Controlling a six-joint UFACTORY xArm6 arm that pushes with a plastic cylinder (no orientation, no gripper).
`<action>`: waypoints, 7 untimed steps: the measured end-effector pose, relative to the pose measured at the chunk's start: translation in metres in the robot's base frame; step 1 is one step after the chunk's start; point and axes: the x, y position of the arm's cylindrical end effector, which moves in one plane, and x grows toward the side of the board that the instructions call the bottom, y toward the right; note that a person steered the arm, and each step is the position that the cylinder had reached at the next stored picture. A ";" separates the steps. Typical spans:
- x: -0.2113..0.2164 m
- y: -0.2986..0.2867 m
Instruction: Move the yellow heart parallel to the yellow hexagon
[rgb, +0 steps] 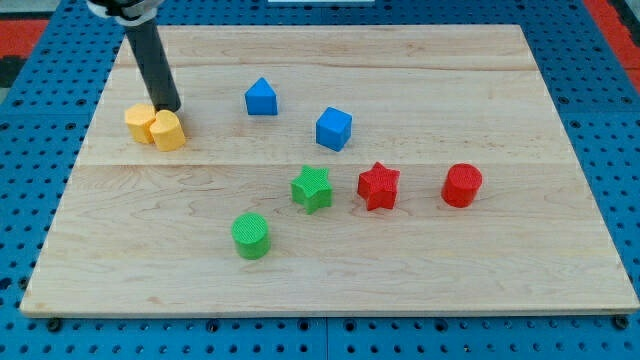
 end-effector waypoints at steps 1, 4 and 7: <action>0.032 -0.011; 0.118 -0.010; 0.130 0.035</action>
